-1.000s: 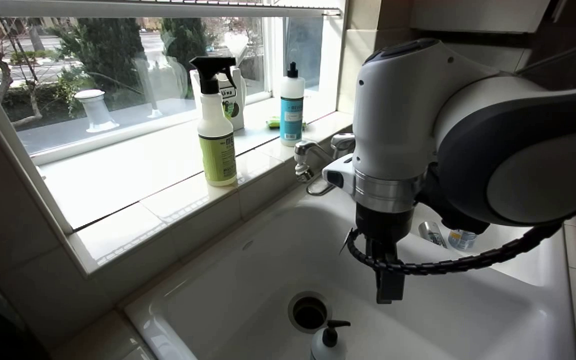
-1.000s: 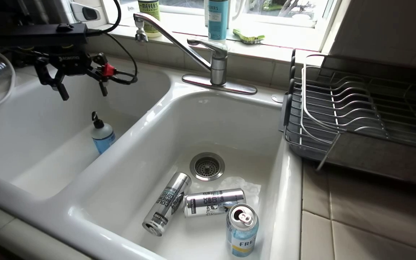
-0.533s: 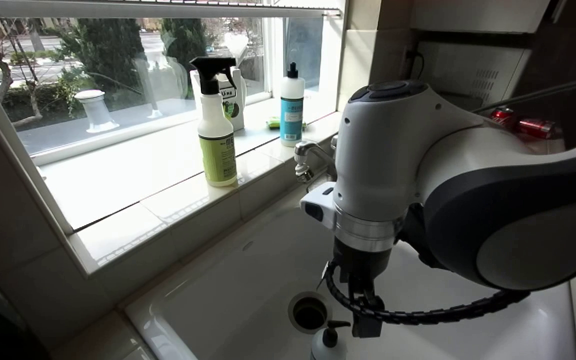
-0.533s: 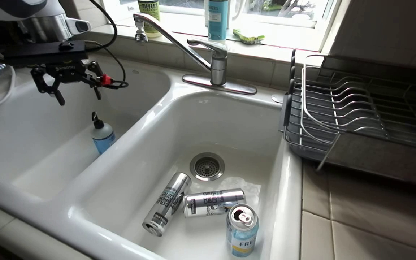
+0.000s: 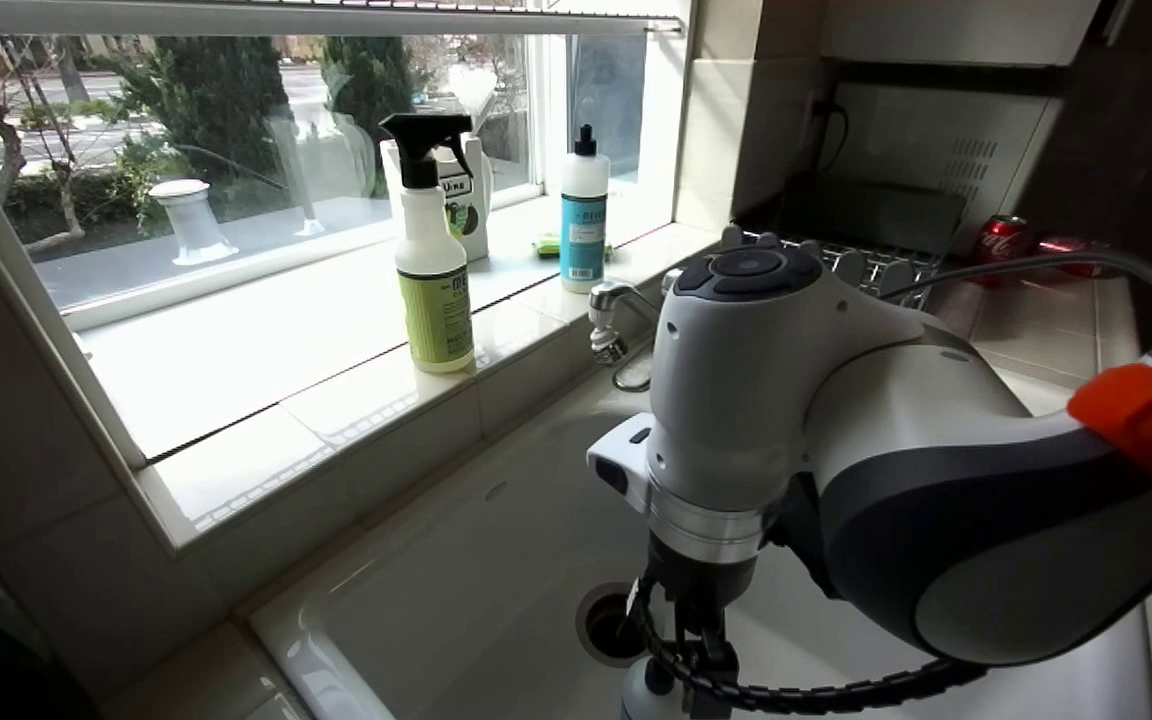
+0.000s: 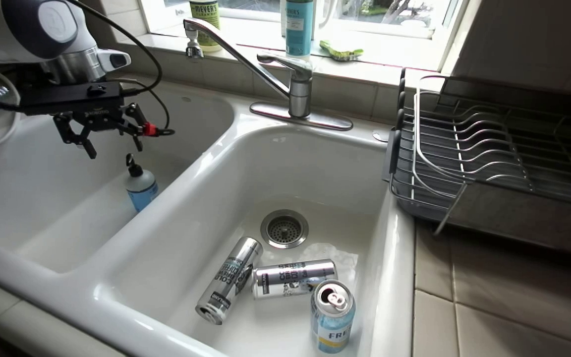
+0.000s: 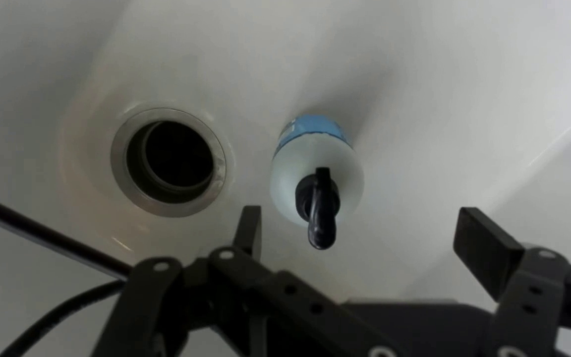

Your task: Remove the bottle from the sink and put it on the window sill

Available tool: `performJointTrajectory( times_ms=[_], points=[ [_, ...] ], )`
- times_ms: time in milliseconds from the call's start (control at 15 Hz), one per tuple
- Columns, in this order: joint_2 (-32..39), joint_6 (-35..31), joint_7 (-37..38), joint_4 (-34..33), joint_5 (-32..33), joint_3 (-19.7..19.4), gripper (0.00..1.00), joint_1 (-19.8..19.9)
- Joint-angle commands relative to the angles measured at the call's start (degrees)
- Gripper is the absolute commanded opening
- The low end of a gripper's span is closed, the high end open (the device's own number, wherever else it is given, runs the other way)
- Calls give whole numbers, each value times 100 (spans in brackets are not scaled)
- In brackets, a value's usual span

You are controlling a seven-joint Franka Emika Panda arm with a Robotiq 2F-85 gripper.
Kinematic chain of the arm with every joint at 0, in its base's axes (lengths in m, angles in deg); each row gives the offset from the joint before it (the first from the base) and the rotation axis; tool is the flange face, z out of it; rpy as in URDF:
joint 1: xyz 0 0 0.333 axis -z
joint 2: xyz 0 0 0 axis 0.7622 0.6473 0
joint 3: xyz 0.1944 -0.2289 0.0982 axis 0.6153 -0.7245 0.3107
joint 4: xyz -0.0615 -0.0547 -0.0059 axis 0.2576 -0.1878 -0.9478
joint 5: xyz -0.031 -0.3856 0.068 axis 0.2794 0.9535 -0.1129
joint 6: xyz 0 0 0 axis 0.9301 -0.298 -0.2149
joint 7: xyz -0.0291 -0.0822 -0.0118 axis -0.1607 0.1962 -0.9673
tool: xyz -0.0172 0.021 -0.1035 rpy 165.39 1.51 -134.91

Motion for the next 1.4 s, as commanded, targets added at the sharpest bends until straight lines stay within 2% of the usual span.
performJointTrajectory(
  times_ms=[0,200,267,733,800,867,933,1000,1067,1133,1200,1267,1333],
  points=[
    [176,-257,212,-28,151,-39,100,27],
    [288,-353,146,-40,84,-59,82,78],
    [314,-356,126,-41,70,-64,69,98],
    [424,-570,44,-70,51,-54,14,155],
    [435,-575,41,-83,56,-53,27,153],
    [447,-598,13,-91,39,-44,30,158],
    [462,-588,17,-106,47,-47,29,156],
    [478,-579,1,-119,36,-45,35,161],
    [492,-553,-29,-135,14,-38,36,170],
    [507,-542,24,-148,47,-54,9,160],
    [515,-537,9,-156,33,-50,11,164],
    [521,-545,1,-158,21,-47,9,169],
    [530,-525,16,-170,30,-52,3,167]
  ],
)
